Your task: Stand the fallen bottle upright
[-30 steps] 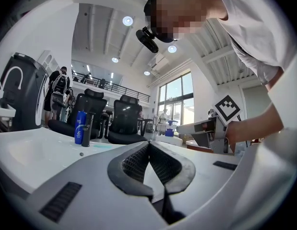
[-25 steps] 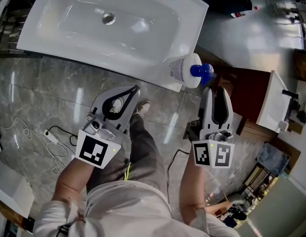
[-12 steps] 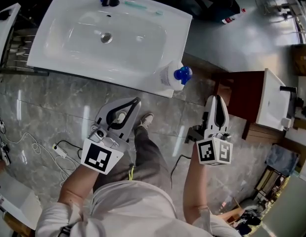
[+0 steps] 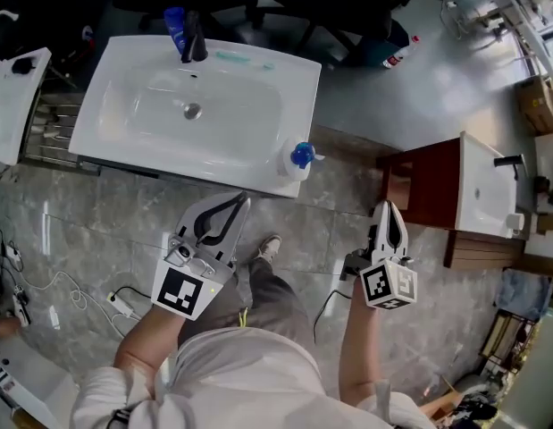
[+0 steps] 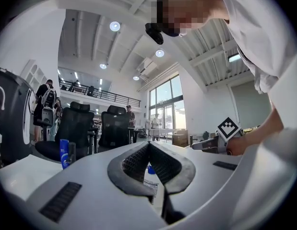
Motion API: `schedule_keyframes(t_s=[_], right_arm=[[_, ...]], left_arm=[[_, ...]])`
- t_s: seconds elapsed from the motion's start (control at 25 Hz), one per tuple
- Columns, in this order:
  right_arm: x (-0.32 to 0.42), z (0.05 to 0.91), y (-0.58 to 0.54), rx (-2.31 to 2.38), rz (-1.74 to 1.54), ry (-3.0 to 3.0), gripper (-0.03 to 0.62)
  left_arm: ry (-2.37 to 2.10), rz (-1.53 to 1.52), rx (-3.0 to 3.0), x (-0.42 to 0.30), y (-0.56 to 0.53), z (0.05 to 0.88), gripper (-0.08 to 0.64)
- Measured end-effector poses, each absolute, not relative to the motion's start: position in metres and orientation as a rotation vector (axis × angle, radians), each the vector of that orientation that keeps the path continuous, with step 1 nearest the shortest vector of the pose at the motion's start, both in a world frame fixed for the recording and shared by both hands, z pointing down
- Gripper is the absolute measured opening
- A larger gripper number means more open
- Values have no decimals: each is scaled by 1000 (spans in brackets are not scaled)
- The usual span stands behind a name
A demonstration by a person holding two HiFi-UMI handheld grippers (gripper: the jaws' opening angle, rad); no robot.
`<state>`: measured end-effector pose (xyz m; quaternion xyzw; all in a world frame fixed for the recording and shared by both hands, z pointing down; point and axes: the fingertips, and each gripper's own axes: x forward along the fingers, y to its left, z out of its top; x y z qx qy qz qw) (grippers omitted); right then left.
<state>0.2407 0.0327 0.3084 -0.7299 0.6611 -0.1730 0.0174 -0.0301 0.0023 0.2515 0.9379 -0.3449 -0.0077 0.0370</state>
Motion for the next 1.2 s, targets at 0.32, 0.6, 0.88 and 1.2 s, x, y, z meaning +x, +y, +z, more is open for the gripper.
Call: schedule_keyframes(t_s=[0.32, 0.6, 0.88, 1.2], right_arm=[[301, 280, 81, -2322, -576, 1908, 41], [350, 235, 101, -2393, -437, 1837, 40], [365, 158, 99, -2401, -154, 1893, 40], [344, 109, 90, -2328, 56, 2035, 40]], left_arm=[[-1117, -56, 2912, -26, 11, 201, 15], [-1170, -99, 2950, -22, 16, 158, 15], [-1271, -146, 3008, -28, 21, 116, 15], [-1398, -164, 3011, -44, 35, 98, 15]])
